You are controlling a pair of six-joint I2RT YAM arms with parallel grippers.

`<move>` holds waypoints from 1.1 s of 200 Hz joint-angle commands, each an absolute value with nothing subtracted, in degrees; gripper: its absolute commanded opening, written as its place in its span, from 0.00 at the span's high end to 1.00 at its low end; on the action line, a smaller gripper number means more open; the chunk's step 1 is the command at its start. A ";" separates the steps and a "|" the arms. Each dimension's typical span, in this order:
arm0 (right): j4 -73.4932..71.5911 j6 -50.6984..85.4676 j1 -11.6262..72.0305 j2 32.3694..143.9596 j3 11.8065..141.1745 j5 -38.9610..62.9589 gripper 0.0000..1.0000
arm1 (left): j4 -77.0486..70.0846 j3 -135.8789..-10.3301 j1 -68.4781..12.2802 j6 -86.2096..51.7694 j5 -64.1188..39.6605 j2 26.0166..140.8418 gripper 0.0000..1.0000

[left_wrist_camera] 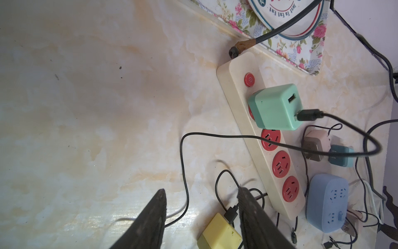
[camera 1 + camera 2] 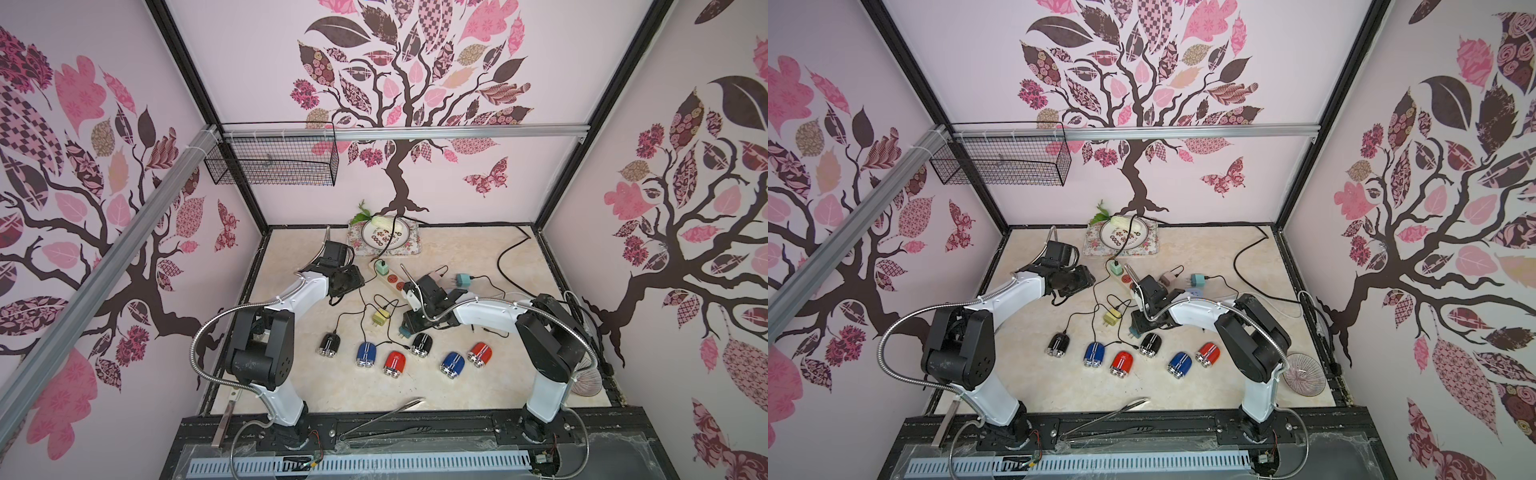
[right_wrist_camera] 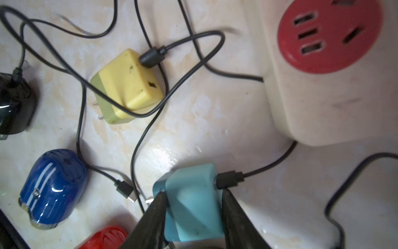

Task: Unplug the electric shaver
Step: Adjust the plug at the center of the board.

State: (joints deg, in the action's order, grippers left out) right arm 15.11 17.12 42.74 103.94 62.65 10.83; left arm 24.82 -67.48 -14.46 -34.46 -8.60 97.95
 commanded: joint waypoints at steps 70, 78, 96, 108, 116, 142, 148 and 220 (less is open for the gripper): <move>17.82 18.31 43.55 99.32 61.74 22.01 0.56 | 23.82 -66.49 -16.26 -34.32 -8.08 95.40 0.45; 18.05 18.25 43.53 99.32 62.00 22.28 0.56 | 23.82 -66.58 -16.33 -34.29 -8.26 95.33 0.45; 19.13 17.77 43.58 99.45 63.12 21.01 0.56 | 24.38 -67.42 -17.09 -33.72 -8.74 95.33 0.44; 19.89 17.54 43.58 99.79 64.01 20.31 0.56 | 24.94 -68.09 -18.11 -33.42 -9.21 95.44 0.45; 20.10 17.31 43.56 99.93 64.44 20.54 0.55 | 25.05 -68.20 -18.81 -33.44 -9.53 95.44 0.45; 19.73 17.65 43.18 99.00 64.42 18.03 0.56 | 25.35 -68.94 -21.48 -33.09 -10.72 96.23 0.45; 19.73 17.75 42.88 98.74 64.53 17.54 0.56 | 25.27 -68.92 -21.97 -33.07 -10.64 96.44 0.45; 16.33 20.43 39.24 98.27 64.72 16.64 0.56 | 23.51 -73.46 -25.83 -33.74 -13.18 103.38 0.64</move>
State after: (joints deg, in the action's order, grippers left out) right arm 17.52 19.40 39.75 99.48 62.72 17.10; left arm 25.04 -69.36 -24.51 -34.48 -11.62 99.98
